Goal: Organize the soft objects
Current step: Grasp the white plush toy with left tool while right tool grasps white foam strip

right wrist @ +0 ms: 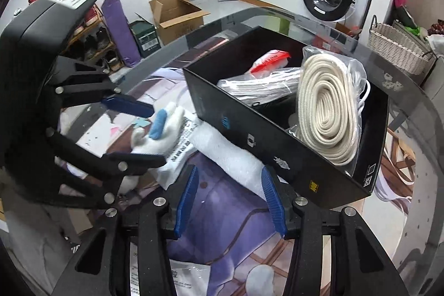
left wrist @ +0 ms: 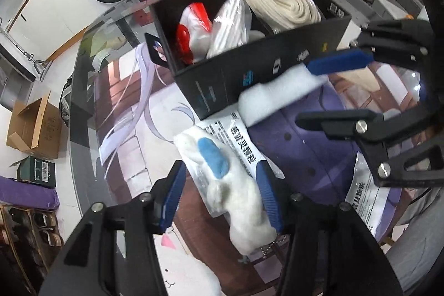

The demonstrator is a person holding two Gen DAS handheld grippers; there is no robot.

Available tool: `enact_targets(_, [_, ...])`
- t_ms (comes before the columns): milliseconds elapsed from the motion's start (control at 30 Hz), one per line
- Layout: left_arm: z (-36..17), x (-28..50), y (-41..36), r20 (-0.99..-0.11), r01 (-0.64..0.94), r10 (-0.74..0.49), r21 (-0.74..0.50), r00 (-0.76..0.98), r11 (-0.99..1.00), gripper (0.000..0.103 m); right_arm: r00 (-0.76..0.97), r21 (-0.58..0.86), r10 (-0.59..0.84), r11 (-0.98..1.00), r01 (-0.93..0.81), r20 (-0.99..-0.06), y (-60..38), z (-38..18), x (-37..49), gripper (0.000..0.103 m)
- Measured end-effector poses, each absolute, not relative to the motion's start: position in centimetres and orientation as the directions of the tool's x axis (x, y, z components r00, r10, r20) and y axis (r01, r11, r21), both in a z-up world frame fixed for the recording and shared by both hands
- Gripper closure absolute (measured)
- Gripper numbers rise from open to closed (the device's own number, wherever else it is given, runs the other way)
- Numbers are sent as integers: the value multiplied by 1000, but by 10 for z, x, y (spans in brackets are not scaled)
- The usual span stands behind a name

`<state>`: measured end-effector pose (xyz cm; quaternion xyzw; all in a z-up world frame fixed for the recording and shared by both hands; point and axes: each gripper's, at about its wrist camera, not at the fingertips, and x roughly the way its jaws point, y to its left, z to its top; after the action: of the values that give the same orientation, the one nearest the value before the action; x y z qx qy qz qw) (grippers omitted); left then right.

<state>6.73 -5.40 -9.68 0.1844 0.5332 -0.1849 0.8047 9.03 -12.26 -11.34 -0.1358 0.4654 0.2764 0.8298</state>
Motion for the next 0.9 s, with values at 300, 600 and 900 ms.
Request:
enact_targets(300, [-87,71,-45,-914,466,-95,109,393,878,50,282,138,414,739,-660,-865,-122,-98,72,54])
enact_targets(600, [-99,67,-50,-939,497,-87,97,334,862,49,323,47,331,760,-649,-887,-112,-124,92,50])
enact_targets(900, [-101,63,-66,-930,525,-44,166,365,835,53,369,-1,281,794,-608,-886,-123,-128,94,48])
